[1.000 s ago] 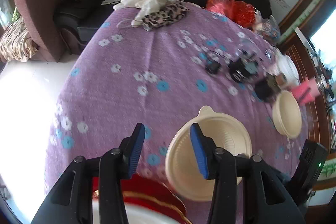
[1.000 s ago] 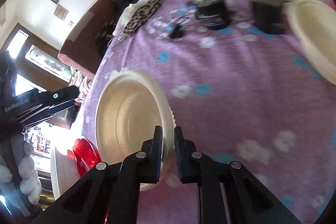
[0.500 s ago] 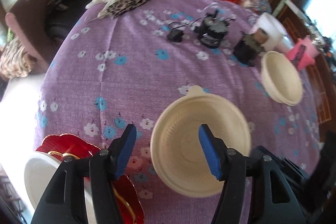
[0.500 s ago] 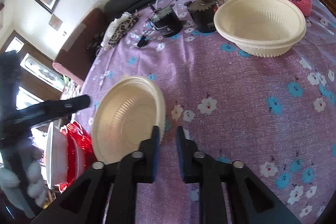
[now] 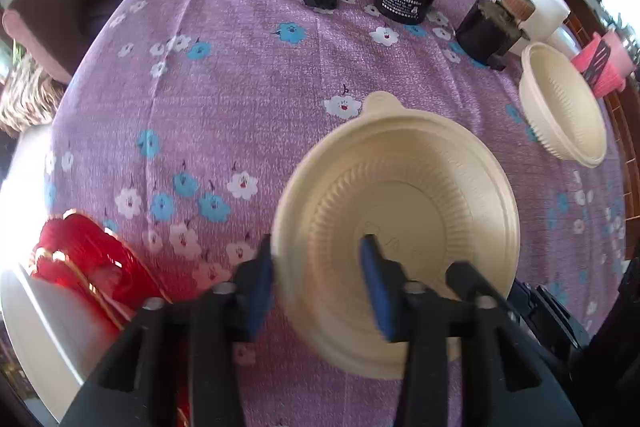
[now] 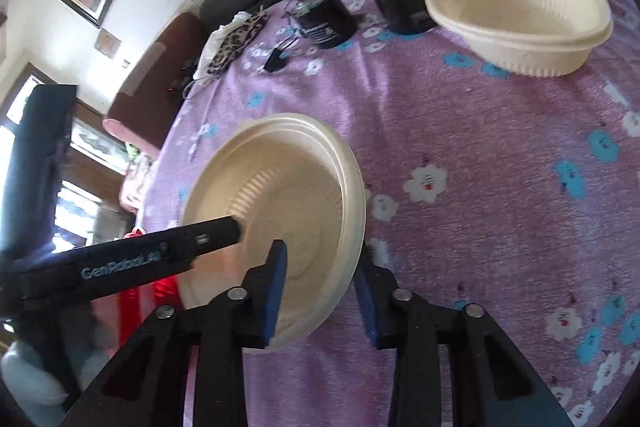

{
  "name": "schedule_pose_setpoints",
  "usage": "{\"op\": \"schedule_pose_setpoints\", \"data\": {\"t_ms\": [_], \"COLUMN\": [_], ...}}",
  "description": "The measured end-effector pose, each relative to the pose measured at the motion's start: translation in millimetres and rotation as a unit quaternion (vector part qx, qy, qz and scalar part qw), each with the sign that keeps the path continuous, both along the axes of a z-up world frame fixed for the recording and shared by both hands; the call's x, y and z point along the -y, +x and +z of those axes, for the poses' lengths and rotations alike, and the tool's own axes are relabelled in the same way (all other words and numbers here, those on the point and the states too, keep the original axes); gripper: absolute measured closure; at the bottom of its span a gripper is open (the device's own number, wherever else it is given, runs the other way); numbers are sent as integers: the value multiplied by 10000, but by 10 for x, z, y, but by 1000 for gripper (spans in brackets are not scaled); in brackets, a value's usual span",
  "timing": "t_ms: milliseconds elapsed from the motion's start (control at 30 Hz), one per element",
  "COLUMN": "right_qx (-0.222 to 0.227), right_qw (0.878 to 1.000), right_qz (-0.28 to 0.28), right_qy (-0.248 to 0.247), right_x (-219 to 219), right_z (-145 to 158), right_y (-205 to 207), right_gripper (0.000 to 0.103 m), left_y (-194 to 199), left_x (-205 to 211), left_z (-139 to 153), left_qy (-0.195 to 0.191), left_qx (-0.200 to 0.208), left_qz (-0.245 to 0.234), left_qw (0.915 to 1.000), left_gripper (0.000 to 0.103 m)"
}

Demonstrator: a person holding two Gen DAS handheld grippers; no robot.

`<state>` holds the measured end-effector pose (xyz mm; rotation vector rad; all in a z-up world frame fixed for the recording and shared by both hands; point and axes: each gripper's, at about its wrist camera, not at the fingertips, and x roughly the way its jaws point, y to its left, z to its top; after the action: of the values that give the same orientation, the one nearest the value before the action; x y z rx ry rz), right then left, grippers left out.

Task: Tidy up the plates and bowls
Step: 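Carry the beige bowl with both grippers over the stacked white bowls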

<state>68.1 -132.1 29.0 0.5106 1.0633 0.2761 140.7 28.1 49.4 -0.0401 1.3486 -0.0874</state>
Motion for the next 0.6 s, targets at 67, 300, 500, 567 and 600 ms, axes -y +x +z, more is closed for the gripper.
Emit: {"op": "schedule_pose_setpoints", "data": {"t_ms": [67,300,500,567,600], "right_qx": [46,605,1125,1270,1303], "right_qw": [9999,9976,9927,9907,9902], "right_qz": [-108,-121,79,225,281], "right_qy": [-35,-322,-429,-420,-418], "right_x": [73,33,-235,-417,-484], "right_z": [31,496,1022,1173,1210], "right_y": [-37,-292,-508,-579,-604], "right_gripper": [76,77,77,77,77], "left_y": [-43,-415,-803,-949,-1011], "left_x": [-86,-202,-581,-754,-836], "left_z": [73,475,930,1078,1137], "left_qy": [-187,-444,-602,-565,-537], "left_qx": [45,607,1143,1340,1433], "left_qz": [121,107,234,332,386], "left_qw": [9997,9971,9914,9888,9875], "left_gripper": [83,83,83,83,82]}}
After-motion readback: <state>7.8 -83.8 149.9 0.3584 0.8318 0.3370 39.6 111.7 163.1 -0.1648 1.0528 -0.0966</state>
